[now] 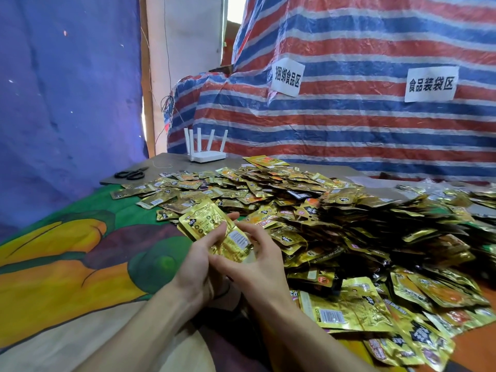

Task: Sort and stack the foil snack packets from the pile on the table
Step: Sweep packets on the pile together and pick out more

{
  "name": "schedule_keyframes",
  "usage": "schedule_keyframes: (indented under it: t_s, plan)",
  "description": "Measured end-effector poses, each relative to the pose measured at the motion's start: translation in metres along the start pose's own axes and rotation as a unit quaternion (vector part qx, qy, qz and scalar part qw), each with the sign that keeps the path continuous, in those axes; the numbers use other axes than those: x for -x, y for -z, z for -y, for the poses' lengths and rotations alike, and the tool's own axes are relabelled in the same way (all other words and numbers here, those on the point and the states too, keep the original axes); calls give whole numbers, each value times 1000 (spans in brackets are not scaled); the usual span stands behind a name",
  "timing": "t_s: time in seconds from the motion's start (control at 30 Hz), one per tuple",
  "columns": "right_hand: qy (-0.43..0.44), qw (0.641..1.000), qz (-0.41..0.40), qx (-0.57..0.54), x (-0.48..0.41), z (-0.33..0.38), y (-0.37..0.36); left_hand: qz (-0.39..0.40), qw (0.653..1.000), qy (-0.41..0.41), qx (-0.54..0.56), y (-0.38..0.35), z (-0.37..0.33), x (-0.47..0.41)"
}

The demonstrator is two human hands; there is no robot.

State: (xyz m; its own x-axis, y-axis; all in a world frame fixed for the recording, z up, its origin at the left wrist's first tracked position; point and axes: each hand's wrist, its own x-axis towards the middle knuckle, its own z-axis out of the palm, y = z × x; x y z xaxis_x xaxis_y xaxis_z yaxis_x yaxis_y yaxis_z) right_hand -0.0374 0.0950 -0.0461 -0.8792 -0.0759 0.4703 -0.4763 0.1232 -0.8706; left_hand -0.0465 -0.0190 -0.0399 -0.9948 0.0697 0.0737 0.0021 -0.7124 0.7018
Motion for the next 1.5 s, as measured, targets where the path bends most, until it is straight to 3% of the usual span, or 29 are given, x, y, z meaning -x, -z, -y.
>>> schedule_keyframes:
  t_s: [0.13,0.3,0.4,0.53,0.67,0.73,0.8,0.87,1.13,1.3,1.37,1.5]
  plan:
    - [84,983,44,158,-1,14,13,26,997,64,-38,2,-2,6]
    - [115,950,114,266,-4,33,32,69,990,105,-70,-7,-2,15]
    - [109,952,98,267,-15,49,55,35,983,44,-176,-10,-3,17]
    - [64,946,6,318,-55,62,108,-43,967,-27,-251,-1,-5,10]
    - [14,910,-35,412,-87,52,138,-134,837,-133,-514,13,-2,4]
    - [-10,882,-1,471,-95,40,141,-133,802,-139,-565,15,2,5]
    - [-41,835,44,547,-95,28,141,-132,793,-140,-577,17,4,4]
    - [-62,810,62,579,-93,21,142,-135,792,-144,-577,18,4,3]
    - [-58,806,36,588,-98,34,127,-209,786,-163,-558,24,-1,-1]
    - [17,820,81,566,-125,45,85,-175,740,-106,-640,28,-25,-27]
    - [25,819,117,562,-138,42,61,-159,695,-90,-696,34,-48,-43]
    - [5,806,202,556,-167,22,17,-166,570,-66,-802,64,-90,-74]
